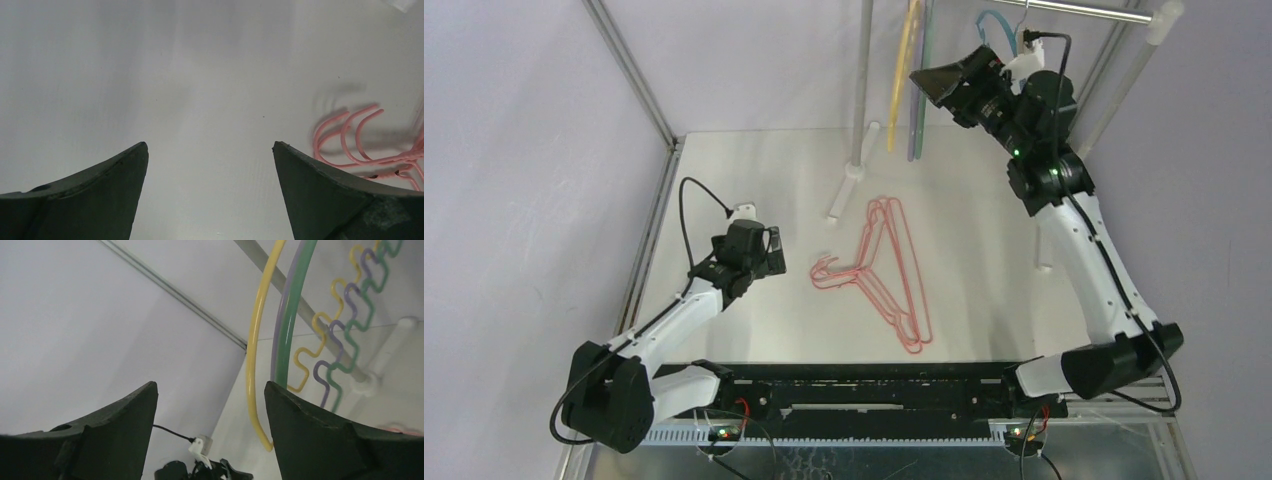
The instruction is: Organize the hangers
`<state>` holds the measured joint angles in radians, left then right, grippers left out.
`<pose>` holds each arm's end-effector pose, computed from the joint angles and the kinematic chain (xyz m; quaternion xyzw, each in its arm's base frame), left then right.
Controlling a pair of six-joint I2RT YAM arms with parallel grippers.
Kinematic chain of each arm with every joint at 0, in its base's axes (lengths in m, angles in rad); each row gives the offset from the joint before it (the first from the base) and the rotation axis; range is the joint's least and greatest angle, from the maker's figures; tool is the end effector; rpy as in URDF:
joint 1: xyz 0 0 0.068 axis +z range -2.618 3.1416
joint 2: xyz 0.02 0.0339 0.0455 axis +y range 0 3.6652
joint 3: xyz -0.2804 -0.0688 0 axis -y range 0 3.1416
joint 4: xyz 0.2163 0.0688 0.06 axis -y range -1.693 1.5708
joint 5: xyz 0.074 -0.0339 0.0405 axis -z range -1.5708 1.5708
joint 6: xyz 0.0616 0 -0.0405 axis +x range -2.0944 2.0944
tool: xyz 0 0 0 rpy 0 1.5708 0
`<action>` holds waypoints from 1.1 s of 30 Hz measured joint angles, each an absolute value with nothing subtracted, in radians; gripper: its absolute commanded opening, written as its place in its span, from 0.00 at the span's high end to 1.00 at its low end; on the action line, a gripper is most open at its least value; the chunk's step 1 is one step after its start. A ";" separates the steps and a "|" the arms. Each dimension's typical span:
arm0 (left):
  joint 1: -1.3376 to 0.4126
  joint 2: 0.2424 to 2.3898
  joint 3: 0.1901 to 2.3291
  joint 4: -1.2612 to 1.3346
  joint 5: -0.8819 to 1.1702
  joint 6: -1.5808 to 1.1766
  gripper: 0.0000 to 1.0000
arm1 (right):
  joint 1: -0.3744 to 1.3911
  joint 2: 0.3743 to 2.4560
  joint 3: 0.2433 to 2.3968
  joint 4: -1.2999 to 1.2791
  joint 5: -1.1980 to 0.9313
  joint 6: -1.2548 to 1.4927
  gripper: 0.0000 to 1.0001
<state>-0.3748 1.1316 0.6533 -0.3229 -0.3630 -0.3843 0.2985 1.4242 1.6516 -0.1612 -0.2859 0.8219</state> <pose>0.2053 -0.0572 0.2265 -0.0721 0.9113 0.0186 0.4049 0.2903 0.1075 0.5069 0.0745 0.6802 0.4665 0.5605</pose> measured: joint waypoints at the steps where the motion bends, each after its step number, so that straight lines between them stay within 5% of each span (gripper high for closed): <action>1: -0.375 1.131 0.653 -0.323 -0.363 -0.384 0.01 | 0.303 1.401 1.652 -0.183 -0.270 0.796 0.14; 8: -0.375 1.125 0.717 -0.347 -0.363 -0.367 0.01 | 0.369 1.290 1.655 -0.324 -0.169 0.596 0.14; 17: -0.375 1.198 1.137 -0.336 -0.328 -0.332 0.01 | 0.386 1.234 1.680 -0.469 -0.052 0.412 0.15; 28: -0.381 1.288 1.252 -0.326 -0.248 -0.333 0.00 | 0.152 1.238 1.766 -0.525 0.080 0.350 0.24; 30: -0.382 1.287 1.236 -0.327 -0.245 -0.336 0.01 | 0.118 1.250 1.785 -0.512 0.093 0.356 0.30; 33: -0.382 1.276 1.192 -0.324 -0.239 -0.340 0.00 | 0.096 1.280 1.811 -0.489 0.101 0.363 0.57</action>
<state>-0.3817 1.2762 1.1923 -0.3241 -0.2394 -0.3405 0.0963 1.2800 1.8111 -0.4889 0.1009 0.3634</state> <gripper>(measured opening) 0.994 0.663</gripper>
